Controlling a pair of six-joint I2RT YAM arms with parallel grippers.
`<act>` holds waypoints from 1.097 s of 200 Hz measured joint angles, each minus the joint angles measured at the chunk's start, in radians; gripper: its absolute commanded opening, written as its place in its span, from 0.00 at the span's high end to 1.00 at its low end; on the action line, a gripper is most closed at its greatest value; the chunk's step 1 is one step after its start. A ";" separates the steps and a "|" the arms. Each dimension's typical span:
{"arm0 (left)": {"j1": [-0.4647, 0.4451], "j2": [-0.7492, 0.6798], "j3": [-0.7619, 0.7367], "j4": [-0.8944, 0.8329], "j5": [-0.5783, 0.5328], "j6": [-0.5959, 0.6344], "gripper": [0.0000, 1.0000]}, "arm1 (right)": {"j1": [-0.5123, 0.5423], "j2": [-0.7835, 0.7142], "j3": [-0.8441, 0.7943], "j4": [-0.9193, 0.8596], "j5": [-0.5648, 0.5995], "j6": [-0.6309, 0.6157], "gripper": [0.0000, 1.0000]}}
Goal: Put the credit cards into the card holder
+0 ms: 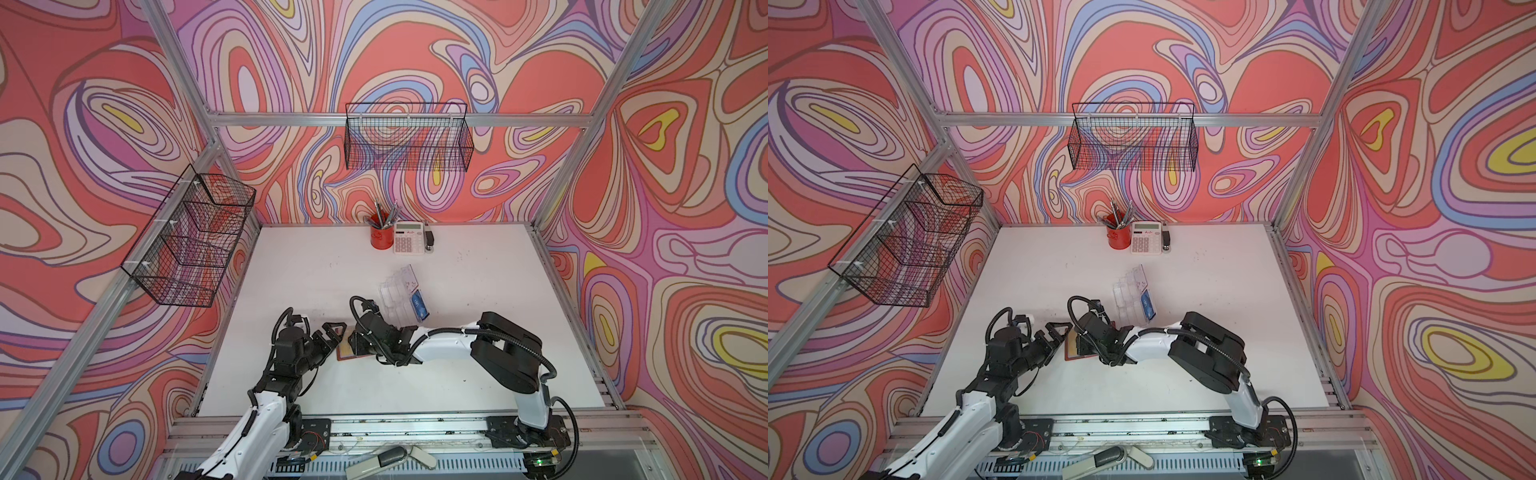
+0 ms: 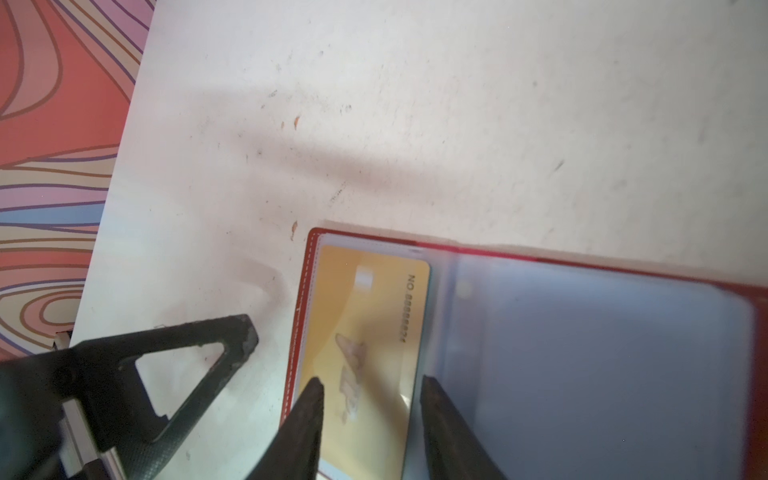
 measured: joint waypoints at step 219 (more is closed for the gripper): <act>0.000 0.095 -0.005 0.034 -0.036 0.018 0.04 | -0.040 -0.159 -0.261 0.047 0.062 0.064 0.48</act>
